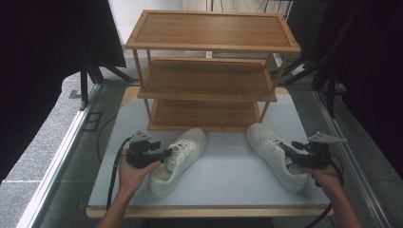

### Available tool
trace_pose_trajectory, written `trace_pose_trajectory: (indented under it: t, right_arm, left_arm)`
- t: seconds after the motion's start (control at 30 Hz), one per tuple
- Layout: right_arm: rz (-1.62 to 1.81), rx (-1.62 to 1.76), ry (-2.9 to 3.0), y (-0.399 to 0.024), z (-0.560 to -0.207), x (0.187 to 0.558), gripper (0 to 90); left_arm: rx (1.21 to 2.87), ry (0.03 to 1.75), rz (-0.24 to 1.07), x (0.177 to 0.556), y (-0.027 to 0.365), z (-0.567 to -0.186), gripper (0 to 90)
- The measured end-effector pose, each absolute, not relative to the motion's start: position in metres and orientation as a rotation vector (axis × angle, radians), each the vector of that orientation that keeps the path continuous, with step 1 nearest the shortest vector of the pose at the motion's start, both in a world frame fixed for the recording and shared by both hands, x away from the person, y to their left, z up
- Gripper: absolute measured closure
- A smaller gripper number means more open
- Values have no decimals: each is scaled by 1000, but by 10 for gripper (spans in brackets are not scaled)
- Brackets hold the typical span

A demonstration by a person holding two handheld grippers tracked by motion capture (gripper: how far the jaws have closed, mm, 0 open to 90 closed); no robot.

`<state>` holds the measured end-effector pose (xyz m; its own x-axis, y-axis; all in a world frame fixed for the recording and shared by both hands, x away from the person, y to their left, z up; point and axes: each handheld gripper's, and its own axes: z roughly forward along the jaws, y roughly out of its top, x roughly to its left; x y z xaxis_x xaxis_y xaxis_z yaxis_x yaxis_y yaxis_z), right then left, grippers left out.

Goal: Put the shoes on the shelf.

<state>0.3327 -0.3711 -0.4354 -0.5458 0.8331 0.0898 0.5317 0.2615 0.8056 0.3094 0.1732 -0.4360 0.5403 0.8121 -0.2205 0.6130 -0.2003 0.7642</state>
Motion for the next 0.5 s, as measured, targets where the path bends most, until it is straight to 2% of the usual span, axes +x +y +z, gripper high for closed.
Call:
trace_pose_trajectory:
  t: [0.27,0.43,0.5]
  right_arm:
    - [1147,1245,2182,-372,-443,345,450]
    - [1100,1238,2175,-371,-447,352,494]
    - [1073,1239,2184,-370,-448,354,517]
  left_arm:
    - [2013,1189,372,318,156,-443,440]
    - [2039,1223,346,326,156,-447,457]
    - [2042,1215,333,328,155,-448,554]
